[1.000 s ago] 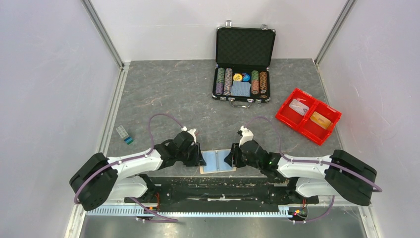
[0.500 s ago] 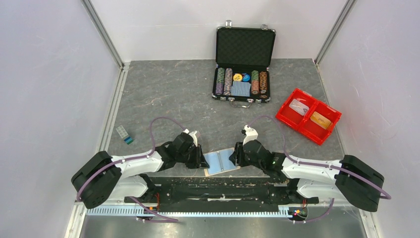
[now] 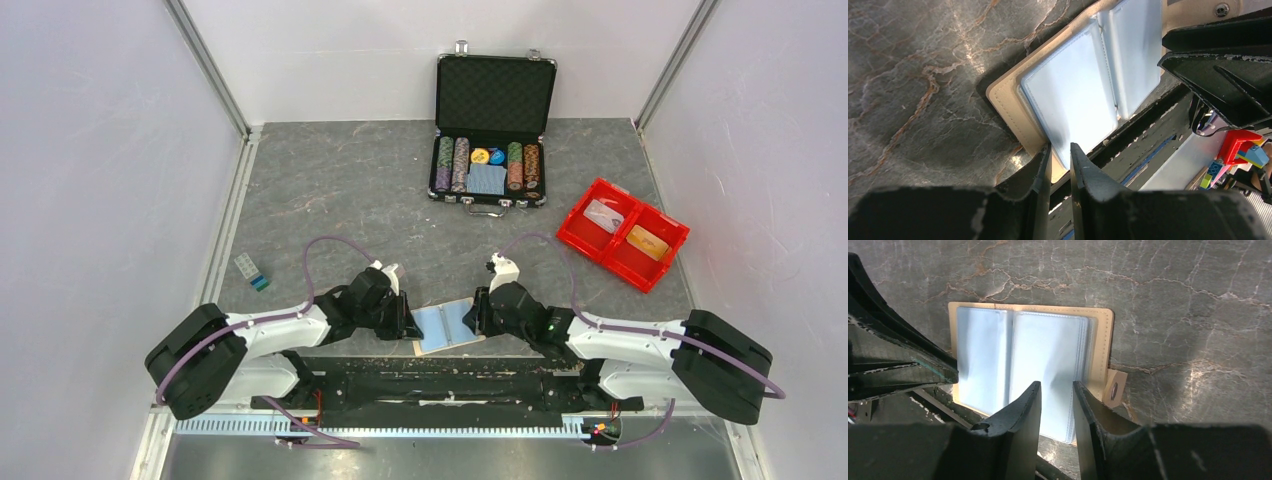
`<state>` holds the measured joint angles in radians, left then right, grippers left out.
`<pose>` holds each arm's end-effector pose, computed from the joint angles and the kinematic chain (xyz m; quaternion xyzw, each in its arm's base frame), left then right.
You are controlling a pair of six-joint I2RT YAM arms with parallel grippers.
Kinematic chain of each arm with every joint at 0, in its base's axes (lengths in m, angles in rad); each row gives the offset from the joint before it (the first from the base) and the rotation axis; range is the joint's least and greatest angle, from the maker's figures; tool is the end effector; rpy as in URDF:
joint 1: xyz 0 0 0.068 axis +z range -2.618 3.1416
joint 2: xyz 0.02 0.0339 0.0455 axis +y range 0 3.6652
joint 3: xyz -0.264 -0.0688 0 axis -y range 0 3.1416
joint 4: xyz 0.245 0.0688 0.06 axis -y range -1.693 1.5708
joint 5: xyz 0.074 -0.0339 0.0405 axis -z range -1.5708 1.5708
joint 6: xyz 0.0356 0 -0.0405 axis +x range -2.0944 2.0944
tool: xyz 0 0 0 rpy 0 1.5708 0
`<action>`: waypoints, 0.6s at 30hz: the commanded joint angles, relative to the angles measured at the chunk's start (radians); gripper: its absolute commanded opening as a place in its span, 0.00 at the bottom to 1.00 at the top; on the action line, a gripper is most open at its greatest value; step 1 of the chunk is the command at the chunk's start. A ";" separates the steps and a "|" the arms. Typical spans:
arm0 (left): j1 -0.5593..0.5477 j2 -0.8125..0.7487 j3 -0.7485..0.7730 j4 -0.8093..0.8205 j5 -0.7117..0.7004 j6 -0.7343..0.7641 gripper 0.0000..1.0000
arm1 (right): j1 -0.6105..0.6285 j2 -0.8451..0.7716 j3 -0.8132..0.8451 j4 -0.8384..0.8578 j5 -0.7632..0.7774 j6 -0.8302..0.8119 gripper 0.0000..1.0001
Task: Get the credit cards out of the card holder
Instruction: Remove the credit card from the card holder.
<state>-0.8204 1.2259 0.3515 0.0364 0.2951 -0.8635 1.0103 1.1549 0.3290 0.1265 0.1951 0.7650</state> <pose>0.1331 -0.1579 0.1322 0.0328 0.9244 -0.3557 0.1336 0.1158 0.1716 0.1454 -0.0696 0.9005 0.2700 0.3336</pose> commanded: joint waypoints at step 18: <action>-0.003 0.017 -0.014 0.060 0.026 -0.029 0.26 | -0.003 -0.009 -0.011 0.216 -0.153 -0.005 0.27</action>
<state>-0.8204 1.2350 0.3462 0.0605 0.3004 -0.8642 1.0103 1.1549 0.3286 0.2031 0.1219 0.7586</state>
